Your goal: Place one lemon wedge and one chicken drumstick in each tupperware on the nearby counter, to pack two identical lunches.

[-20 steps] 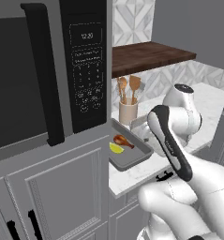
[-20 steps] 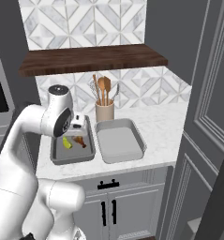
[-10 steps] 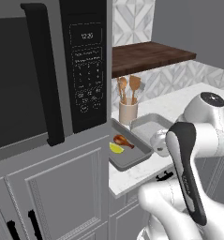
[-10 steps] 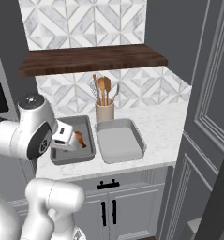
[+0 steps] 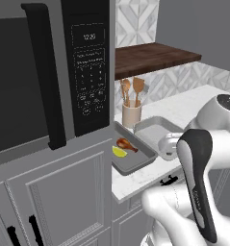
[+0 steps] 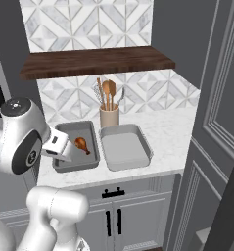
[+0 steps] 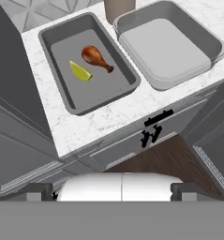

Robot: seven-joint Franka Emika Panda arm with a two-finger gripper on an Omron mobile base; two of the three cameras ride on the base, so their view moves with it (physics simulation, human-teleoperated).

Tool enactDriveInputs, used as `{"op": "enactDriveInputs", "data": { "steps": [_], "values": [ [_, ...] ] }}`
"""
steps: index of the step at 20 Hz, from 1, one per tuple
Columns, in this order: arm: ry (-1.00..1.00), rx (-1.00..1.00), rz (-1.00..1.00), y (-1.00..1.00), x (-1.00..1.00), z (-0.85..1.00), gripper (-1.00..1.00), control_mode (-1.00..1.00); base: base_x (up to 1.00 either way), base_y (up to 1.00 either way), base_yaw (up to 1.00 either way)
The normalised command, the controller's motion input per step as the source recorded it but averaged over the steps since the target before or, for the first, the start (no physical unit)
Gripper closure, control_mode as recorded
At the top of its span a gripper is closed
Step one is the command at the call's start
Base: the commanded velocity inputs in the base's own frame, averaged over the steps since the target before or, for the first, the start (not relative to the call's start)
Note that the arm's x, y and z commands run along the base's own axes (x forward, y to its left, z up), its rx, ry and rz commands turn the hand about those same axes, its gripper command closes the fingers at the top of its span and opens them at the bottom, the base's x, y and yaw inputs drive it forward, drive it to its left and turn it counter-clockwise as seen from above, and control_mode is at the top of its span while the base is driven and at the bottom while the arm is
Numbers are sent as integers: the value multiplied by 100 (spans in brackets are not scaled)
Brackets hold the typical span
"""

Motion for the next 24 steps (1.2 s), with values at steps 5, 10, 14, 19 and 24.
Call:
{"op": "enactDriveInputs", "data": {
  "steps": [5, 10, 14, 19, 24],
  "values": [
    [0, 0, 0, 0, -2, 0, -100, 100, -26, -1, -9],
    [0, 0, 0, 0, 0, 0, -100, 100, -57, 3, -69],
    [0, 0, 0, 0, 0, 0, -100, 100, -43, 28, -64],
    [0, 0, 0, 0, 0, 0, -100, 100, -65, 31, -55],
    [0, 0, 0, 0, 0, 0, -100, 100, -97, -3, -27]
  ]
}}
